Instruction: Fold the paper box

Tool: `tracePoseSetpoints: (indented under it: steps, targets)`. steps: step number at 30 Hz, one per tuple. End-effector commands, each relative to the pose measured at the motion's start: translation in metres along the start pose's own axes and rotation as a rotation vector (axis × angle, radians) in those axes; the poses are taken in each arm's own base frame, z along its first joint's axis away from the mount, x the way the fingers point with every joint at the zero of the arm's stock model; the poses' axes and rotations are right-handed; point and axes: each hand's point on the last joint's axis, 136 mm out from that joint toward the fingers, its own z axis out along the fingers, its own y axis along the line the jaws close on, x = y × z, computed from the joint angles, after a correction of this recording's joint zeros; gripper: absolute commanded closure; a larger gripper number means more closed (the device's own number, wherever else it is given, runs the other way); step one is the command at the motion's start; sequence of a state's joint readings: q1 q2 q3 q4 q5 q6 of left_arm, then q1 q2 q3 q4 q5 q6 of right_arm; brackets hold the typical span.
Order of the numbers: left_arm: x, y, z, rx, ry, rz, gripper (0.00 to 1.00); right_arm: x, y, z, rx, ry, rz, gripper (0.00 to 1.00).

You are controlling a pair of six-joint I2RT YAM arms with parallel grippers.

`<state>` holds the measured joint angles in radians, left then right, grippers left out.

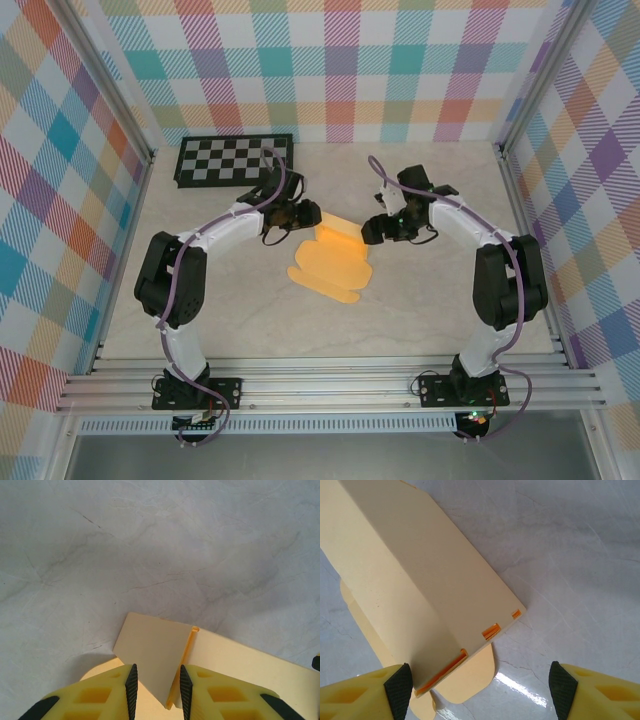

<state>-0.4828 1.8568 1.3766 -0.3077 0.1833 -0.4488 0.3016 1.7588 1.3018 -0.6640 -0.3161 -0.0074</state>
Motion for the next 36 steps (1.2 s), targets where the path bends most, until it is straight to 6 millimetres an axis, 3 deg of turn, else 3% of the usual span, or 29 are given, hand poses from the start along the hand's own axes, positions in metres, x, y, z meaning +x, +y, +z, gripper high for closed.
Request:
tracePoseSetpoints:
  steps: [1, 6, 12, 16, 19, 22, 27, 31, 36]
  targets:
    - [0.008, 0.008, 0.001, -0.012, 0.018, -0.014, 0.7, 0.009, -0.009, 0.004, 0.007, 0.014, 0.016, 0.25]
    - [0.014, 0.021, 0.005, -0.063, 0.018, -0.002, 0.7, 0.006, -0.007, -0.001, -0.016, -0.012, 0.014, 0.26]
    - [0.014, 0.029, 0.007, -0.102, 0.017, 0.014, 0.7, -0.026, 0.013, -0.035, -0.033, -0.138, -0.082, 0.25]
    - [0.0, 0.018, -0.001, -0.096, 0.002, 0.021, 0.7, -0.049, 0.033, -0.063, -0.009, -0.243, -0.286, 0.25]
    - [-0.016, 0.01, -0.016, -0.103, -0.027, 0.028, 0.67, -0.056, 0.055, -0.069, 0.043, -0.267, -0.504, 0.24]
    - [-0.029, 0.011, -0.036, -0.137, -0.05, 0.004, 0.63, -0.056, 0.076, -0.06, 0.104, -0.26, -0.732, 0.23]
    - [-0.034, 0.027, -0.073, -0.179, -0.082, -0.058, 0.58, -0.059, 0.085, -0.029, 0.199, -0.169, -0.928, 0.23]
    - [-0.012, 0.055, -0.086, -0.222, -0.096, -0.087, 0.58, -0.062, 0.085, 0.002, 0.275, -0.075, -1.044, 0.23]
    - [0.019, 0.088, -0.093, -0.263, -0.077, -0.126, 0.58, -0.074, 0.079, 0.025, 0.288, -0.015, -1.012, 0.22]
